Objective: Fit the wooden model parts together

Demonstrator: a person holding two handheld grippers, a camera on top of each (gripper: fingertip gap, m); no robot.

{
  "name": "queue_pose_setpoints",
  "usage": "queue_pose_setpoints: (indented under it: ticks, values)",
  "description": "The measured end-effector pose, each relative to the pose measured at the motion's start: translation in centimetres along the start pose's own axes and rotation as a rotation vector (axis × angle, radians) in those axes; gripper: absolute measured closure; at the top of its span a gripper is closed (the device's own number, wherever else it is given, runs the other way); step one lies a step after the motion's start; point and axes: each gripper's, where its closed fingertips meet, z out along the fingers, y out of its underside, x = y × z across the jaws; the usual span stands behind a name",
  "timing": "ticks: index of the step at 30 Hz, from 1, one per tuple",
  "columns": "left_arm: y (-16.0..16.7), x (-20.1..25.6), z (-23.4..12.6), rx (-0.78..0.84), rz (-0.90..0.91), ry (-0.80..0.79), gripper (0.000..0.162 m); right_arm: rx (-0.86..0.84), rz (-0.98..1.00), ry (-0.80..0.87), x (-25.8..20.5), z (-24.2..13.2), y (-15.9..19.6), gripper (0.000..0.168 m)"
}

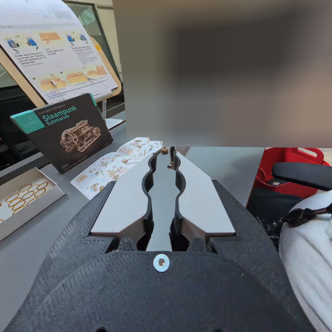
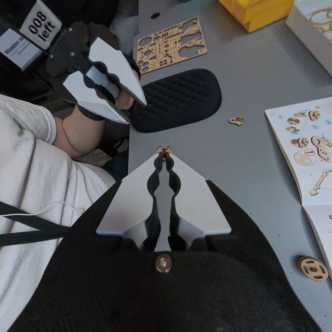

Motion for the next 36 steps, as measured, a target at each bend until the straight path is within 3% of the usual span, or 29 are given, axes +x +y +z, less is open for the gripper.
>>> queue_pose_setpoints:
  ticks: [2, 6, 10, 20, 28, 36]
  values:
    - [1.3, -0.7, -0.1, -0.073, -0.024, -0.009, 0.145, -0.168, 0.051, 0.035, 1.8, 0.6, 2.0, 0.165]
    - [2.3, -1.2, -0.3, -0.132, -0.019, -0.028, 0.145, -0.477, -0.044, 0.164, 3.7, 0.9, 4.8, 0.165]
    - [2.1, -1.5, -0.5, -0.124, -0.032, -0.025, 0.146, -0.637, -0.087, 0.222, 5.0, 1.6, 6.9, 0.165]
    - [1.9, -2.0, -0.9, -0.102, -0.048, -0.031, 0.146, -0.693, -0.135, 0.213, 5.3, 1.5, 7.8, 0.165]
    - [1.7, -1.5, -0.7, -0.101, -0.040, -0.019, 0.146, -0.668, -0.077, 0.087, 5.2, 1.6, 7.8, 0.165]
    - [1.7, -1.3, -0.6, -0.105, -0.040, -0.014, 0.144, -0.624, -0.087, 0.087, 5.2, 1.6, 7.7, 0.164]
